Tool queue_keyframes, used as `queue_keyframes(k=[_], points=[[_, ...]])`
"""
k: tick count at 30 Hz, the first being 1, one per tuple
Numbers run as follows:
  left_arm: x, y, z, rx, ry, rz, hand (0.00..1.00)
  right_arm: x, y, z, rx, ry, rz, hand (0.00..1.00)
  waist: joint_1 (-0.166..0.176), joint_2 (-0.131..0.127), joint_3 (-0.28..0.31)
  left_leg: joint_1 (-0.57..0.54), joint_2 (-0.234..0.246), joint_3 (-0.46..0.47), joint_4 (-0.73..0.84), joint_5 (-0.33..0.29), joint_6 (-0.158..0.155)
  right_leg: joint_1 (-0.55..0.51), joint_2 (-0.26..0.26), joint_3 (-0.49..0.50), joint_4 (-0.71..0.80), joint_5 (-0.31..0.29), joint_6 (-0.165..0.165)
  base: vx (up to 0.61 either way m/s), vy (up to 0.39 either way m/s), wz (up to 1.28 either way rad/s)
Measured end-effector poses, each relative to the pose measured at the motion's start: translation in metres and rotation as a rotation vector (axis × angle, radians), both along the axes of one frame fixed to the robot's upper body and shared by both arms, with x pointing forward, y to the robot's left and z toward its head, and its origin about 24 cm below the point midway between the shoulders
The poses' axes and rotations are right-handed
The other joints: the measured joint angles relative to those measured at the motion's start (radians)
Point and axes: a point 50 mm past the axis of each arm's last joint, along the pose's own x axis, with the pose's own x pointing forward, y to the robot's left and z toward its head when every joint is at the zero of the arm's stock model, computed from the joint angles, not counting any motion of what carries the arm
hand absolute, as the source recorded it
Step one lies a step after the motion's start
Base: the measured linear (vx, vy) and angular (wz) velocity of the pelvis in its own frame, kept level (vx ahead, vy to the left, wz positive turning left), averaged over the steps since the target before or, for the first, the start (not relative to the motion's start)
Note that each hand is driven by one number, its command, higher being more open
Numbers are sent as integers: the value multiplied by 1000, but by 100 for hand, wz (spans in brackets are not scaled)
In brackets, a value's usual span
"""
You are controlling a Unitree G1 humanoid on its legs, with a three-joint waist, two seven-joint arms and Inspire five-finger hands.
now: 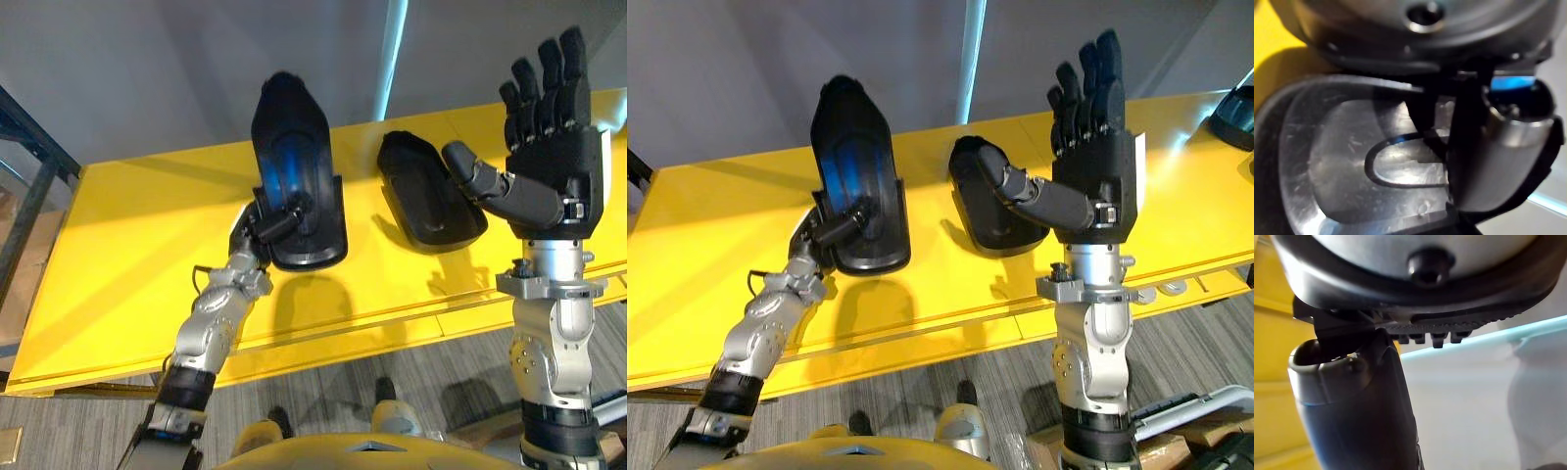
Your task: Walk over and take three plastic housings, then place them on the shelf
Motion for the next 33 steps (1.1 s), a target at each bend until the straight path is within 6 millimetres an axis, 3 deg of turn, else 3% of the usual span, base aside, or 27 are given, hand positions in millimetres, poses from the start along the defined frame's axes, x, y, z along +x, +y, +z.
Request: queue_keyframes(k=[12,20,26,33], points=[[14,0,9,192,-13,31,100,2,3,-2,-1,26,14,100,-7,6,46,20,14,-3,10,0,-2,27,12,-3,0,0,0,-11,0,0],[12,12,12,348,-8,190,100,0,6,-13,23,66,24,100,-22,12,58,54,18,-2,-37,24,-16,44,24,-8,-14,0,2,-23,-9,-1],[-15,27,7,328,15,308,100,-10,8,-33,48,146,-15,100,-10,15,57,79,25,-22,-80,47,-19,74,35,-36,-33,0,4,35,-24,9],[-35,33,-2,292,45,370,100,-21,19,-28,28,113,0,100,18,17,54,125,17,-34,-147,75,-22,112,36,-61,-54,0,5,16,-5,8]])
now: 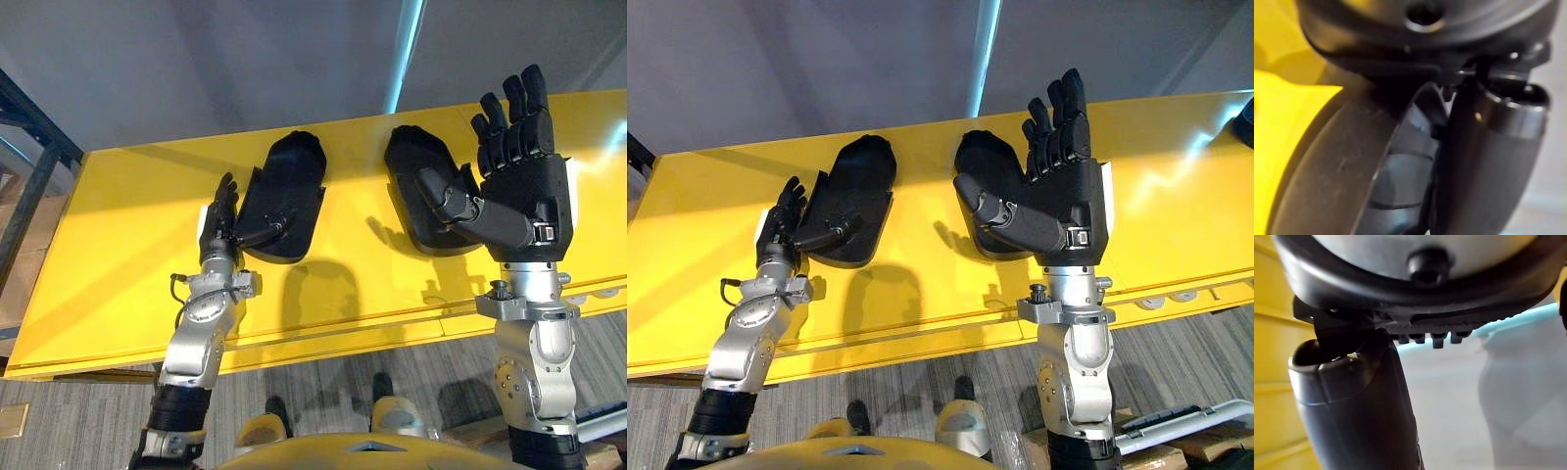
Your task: Walk over and take three plastic housings, then place them on the shelf
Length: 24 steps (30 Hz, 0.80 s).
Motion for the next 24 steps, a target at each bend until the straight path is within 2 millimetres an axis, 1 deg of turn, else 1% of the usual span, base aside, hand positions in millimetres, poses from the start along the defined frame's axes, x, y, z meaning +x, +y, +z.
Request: queue_keyframes(k=[2,6,8,10,12,14,15,18,19,20,22,24], points=[[-6,3,-1,-7,-9,-1,100,0,1,0,-20,-1,-16,100,5,-3,-6,4,-1,-4,-16,11,0,0,0,-7,-1,0,0,0,-8,7],[-16,2,-1,-11,-12,-36,100,0,1,0,-36,2,-35,100,14,-10,-19,18,-2,-16,-37,27,-1,13,1,-24,-2,0,0,9,-5,11],[-18,2,-3,-13,-7,-45,100,1,0,0,-43,5,-57,100,21,-10,-39,18,-1,-22,-40,31,-1,15,1,-30,-3,0,0,-1,1,8],[-18,3,1,-22,-25,-50,100,1,-1,1,-46,4,-70,100,27,-11,-59,20,-3,-32,-54,40,1,17,-2,-45,-3,0,0,-11,-1,14],[-19,4,12,-28,-76,-62,100,5,-2,4,-92,2,-90,100,32,-12,-63,31,-5,-40,-64,45,1,30,-3,-53,-4,0,1,-26,6,10],[-20,1,20,-45,-124,-88,100,9,-2,6,-111,5,-89,100,39,-11,-84,33,-8,-44,-85,56,1,31,-3,-59,-12,0,1,-45,5,10],[-20,0,25,-59,-164,-108,100,11,0,8,-120,0,-77,100,38,-10,-93,32,-9,-52,-98,62,-4,31,-3,-69,-13,0,1,-38,1,15],[-22,-4,37,-79,-250,-145,100,16,3,13,-123,-19,-67,100,41,-8,-98,30,-12,-56,-98,67,0,31,-2,-75,-13,0,1,-30,8,6],[-24,-6,44,-85,-302,-161,100,20,4,14,-155,-25,-86,100,41,-8,-106,30,-14,-57,-98,75,1,32,-3,-76,-14,0,0,-13,13,4],[-24,-8,47,-86,-328,-166,100,22,4,15,-175,-27,-101,100,41,-7,-109,30,-14,-58,-98,75,2,32,-3,-77,-14,0,0,-7,15,4],[-27,-12,59,-91,-427,-180,100,27,7,14,-228,-25,-142,100,41,-7,-124,28,-16,-61,-98,77,3,32,-5,-80,-14,0,0,5,10,4],[-30,-16,72,-99,-522,-186,100,30,8,11,-242,-14,-156,100,41,-8,-133,26,-17,-64,-98,77,4,32,-5,-83,-14,0,0,14,11,5]])
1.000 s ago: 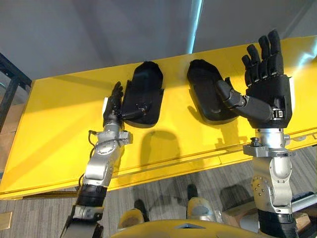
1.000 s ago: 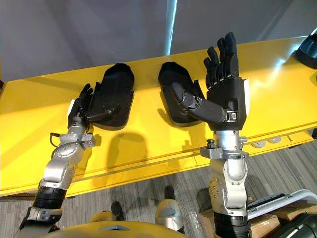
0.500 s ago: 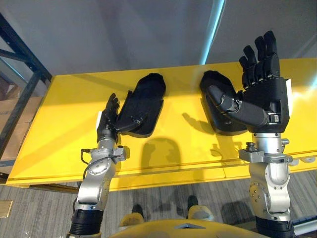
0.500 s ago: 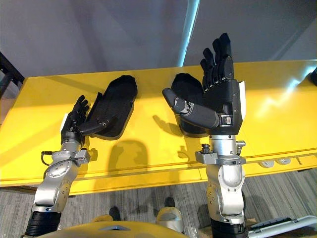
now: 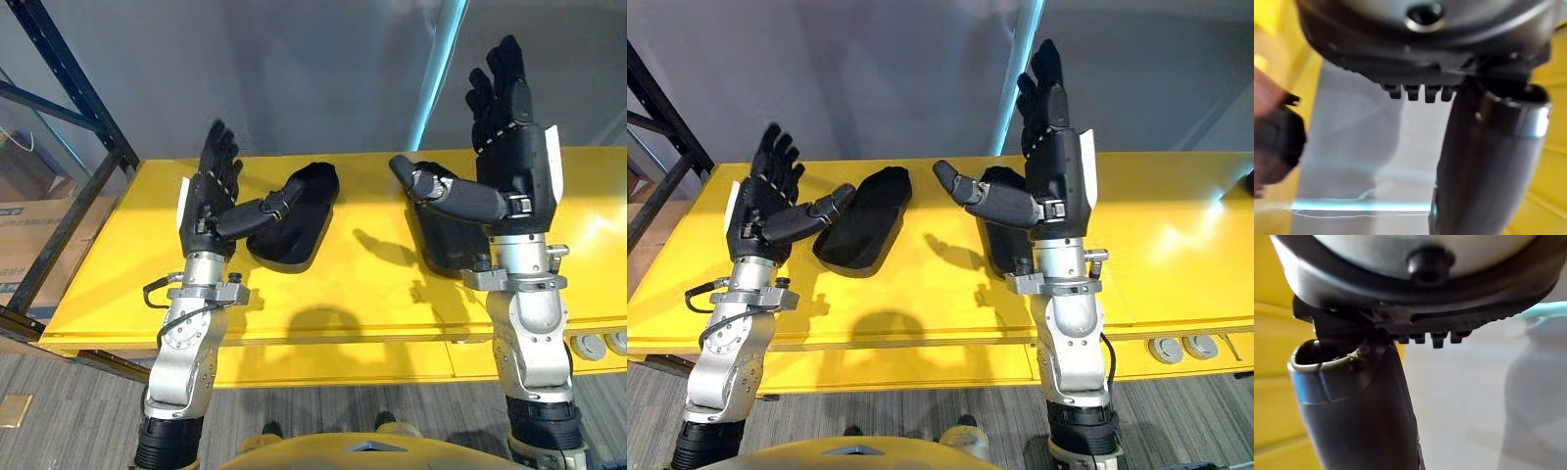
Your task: Walk over and take three plastic housings, then place them on the shelf
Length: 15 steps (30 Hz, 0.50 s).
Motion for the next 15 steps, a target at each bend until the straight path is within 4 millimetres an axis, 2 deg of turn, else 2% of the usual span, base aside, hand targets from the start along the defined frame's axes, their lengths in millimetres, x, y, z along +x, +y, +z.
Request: queue_keyframes(k=[5,9,15], points=[[-18,4,33,-57,-274,59,100,4,0,-8,8,23,-30,100,0,-1,-21,-7,-1,-10,0,6,0,1,-1,-12,-2,0,0,10,5,6],[-24,8,39,-87,-360,90,100,5,4,-15,36,42,-1,100,2,-1,-29,-8,-1,-15,0,8,0,1,-1,-16,-2,0,0,-2,2,3],[-29,17,33,-33,-342,152,100,-2,8,-27,37,74,25,100,4,-3,-31,-12,-1,-15,-1,8,0,1,-1,-18,-11,1,1,0,0,0]])
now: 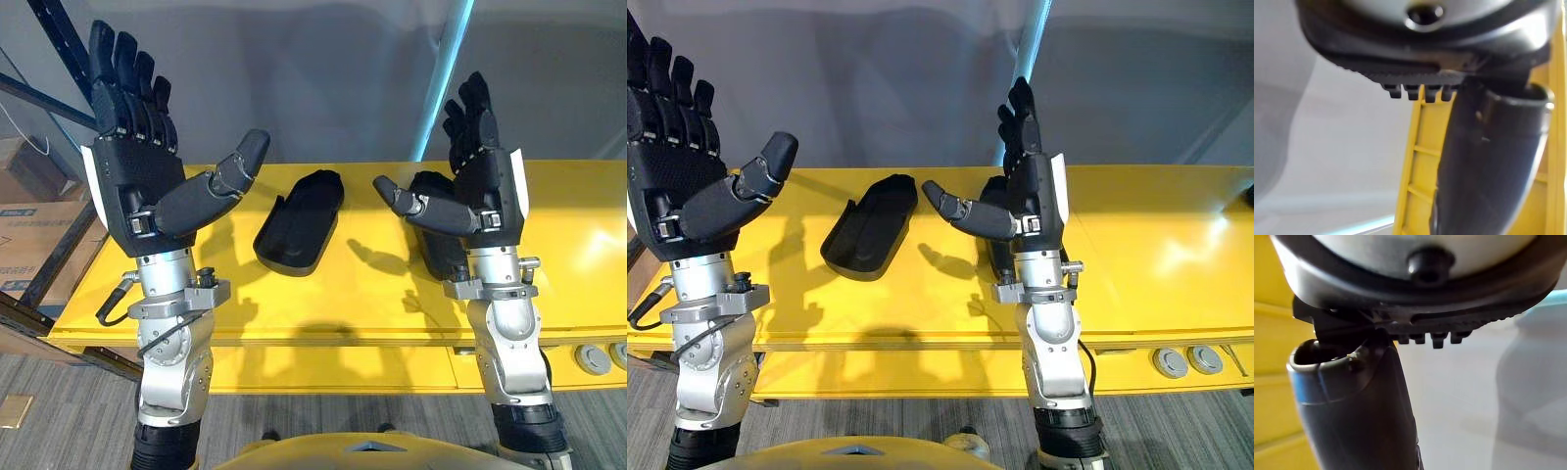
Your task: Walk over and take three plastic housings, then place them on the shelf
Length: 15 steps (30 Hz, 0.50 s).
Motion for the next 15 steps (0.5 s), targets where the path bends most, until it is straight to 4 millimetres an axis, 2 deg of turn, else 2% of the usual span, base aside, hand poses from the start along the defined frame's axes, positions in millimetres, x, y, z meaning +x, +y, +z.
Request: queue_keyframes(k=[1,7,11,15], points=[[-11,12,-16,-11,62,58,100,-4,-5,-5,103,3,-15,100,19,-21,-17,0,1,-1,0,0,-1,4,2,-2,-5,0,0,0,0,0],[-13,13,-19,-7,78,59,100,-5,-6,-7,103,9,-18,100,19,-23,-19,1,1,-1,0,1,-1,4,2,-1,-4,0,0,0,0,0],[-22,18,-38,16,189,63,100,-14,-14,-20,103,65,-56,100,19,-24,-16,4,-1,3,4,1,-1,-6,1,21,9,-1,-2,-2,5,-4],[-20,25,-50,31,280,80,100,-19,-16,-27,107,96,-71,100,21,-29,9,20,-4,27,4,-7,-1,-19,-3,50,30,-12,-6,-40,22,-24]])
